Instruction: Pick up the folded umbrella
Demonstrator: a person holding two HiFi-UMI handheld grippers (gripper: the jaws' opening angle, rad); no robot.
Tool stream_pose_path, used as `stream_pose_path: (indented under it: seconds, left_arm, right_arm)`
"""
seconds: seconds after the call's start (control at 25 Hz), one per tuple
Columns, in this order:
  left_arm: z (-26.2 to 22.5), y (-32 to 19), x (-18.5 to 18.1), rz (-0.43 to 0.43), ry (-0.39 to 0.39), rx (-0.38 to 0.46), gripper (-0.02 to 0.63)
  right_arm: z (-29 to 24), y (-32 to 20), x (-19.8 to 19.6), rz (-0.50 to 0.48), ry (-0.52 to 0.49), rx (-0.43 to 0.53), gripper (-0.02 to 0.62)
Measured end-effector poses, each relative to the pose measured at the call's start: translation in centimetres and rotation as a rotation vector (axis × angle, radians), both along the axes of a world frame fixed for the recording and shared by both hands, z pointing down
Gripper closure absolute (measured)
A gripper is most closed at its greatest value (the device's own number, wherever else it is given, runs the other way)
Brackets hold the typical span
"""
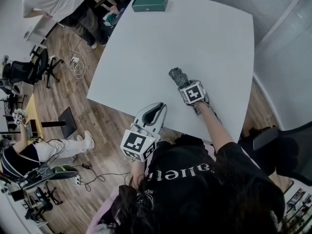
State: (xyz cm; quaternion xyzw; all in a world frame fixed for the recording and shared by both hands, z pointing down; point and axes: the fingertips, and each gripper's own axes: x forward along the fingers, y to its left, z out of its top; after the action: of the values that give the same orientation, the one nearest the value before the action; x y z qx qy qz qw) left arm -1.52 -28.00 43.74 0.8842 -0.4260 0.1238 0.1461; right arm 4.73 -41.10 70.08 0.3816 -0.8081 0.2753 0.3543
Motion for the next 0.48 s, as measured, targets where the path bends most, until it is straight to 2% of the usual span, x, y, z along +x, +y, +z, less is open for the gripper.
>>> stream_pose_path:
  seconds: [0.2, 0.32, 0.48]
  left_arm:
    - [0.2, 0.2, -0.1, -0.008, 0.002, -0.003, 0.557]
    - [0.2, 0.6, -0.3, -0.010, 0.003, -0.011, 0.557]
    - [0.3, 1.0, -1.1, -0.013, 0.000, -0.015, 0.557]
  right_arm:
    - [0.1, 0.1, 0.1, 0.005, 0.002, 0.008, 0.307]
    - [-0.2, 0.3, 0.4, 0.026, -0.002, 0.002, 0.347]
    - [-0.3, 0.3, 0.6, 0.092, -0.065, -0.038, 0.360]
